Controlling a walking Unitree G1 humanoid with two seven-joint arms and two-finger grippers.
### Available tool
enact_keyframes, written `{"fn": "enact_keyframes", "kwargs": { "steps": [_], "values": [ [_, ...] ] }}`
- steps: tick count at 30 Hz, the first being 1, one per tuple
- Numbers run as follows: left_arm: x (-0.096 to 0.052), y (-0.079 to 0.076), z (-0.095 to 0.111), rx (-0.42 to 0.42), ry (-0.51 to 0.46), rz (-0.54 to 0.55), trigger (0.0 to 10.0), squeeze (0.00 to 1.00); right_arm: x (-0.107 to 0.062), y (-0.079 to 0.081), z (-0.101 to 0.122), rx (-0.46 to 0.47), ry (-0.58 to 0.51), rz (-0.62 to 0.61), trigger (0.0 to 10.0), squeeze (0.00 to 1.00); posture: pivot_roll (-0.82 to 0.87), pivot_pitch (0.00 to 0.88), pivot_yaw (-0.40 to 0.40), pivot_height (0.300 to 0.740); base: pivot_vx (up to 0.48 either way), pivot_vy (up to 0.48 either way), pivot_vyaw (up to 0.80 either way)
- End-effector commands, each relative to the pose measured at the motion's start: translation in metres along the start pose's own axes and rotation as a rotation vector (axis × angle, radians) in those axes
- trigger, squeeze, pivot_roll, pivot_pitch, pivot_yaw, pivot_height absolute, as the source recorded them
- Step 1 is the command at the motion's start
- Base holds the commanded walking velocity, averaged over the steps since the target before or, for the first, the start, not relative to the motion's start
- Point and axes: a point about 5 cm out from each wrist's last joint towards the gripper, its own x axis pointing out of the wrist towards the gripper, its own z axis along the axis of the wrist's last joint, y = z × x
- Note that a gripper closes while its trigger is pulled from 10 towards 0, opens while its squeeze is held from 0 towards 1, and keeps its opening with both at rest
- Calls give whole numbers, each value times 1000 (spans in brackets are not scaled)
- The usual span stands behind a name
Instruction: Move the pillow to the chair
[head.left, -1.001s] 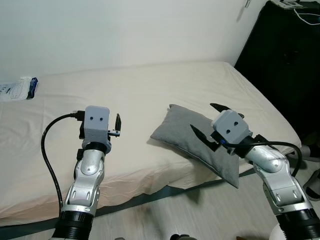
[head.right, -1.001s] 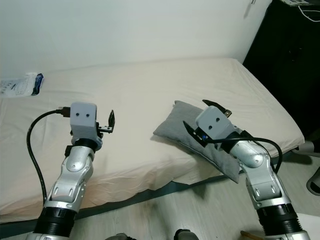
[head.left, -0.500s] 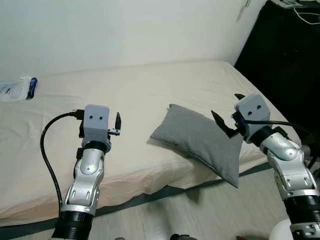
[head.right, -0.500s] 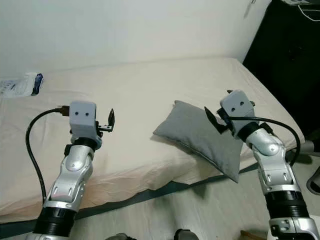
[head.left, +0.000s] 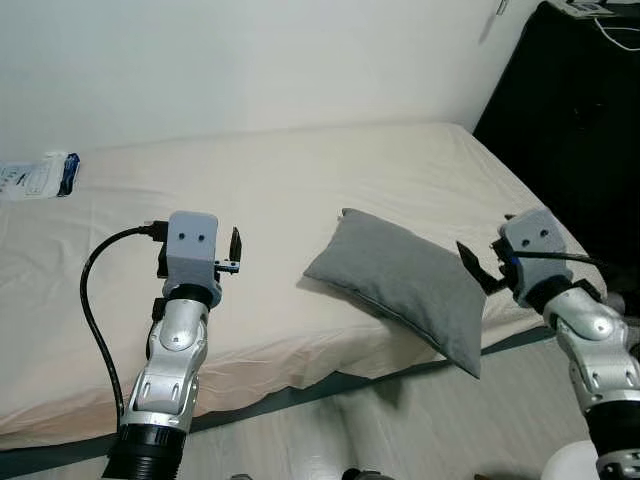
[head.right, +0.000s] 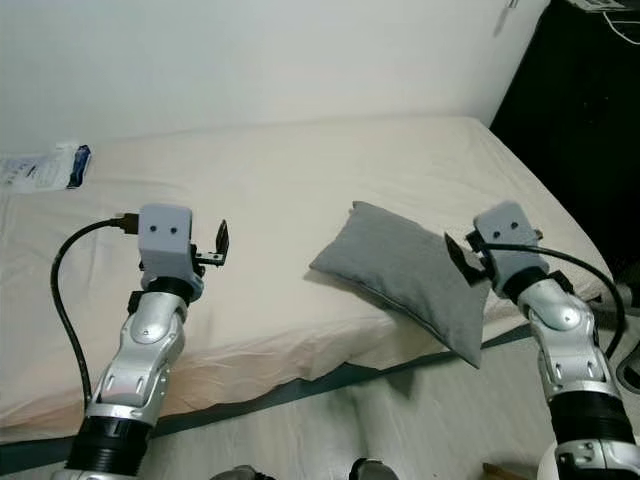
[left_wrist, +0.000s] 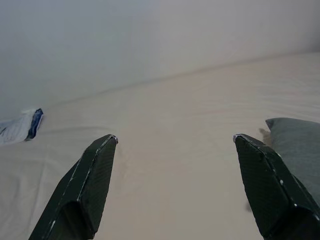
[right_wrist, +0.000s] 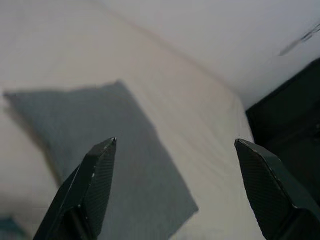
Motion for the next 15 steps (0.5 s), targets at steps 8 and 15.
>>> {"fn": "enact_keyframes", "kwargs": {
  "steps": [8, 15],
  "values": [
    [-2, 1, 1, -6, 4, -1, 10000, 0, 16, 23, -9, -176, 69, 99, 10000, 0, 25, 124, -24, 740, 0, 0, 0],
    [-2, 0, 1, -8, 4, 0, 10000, 0, 28, 30, -1, -297, 51, 129, 10000, 0, 24, 127, -26, 740, 0, 0, 0]
  ]
}}
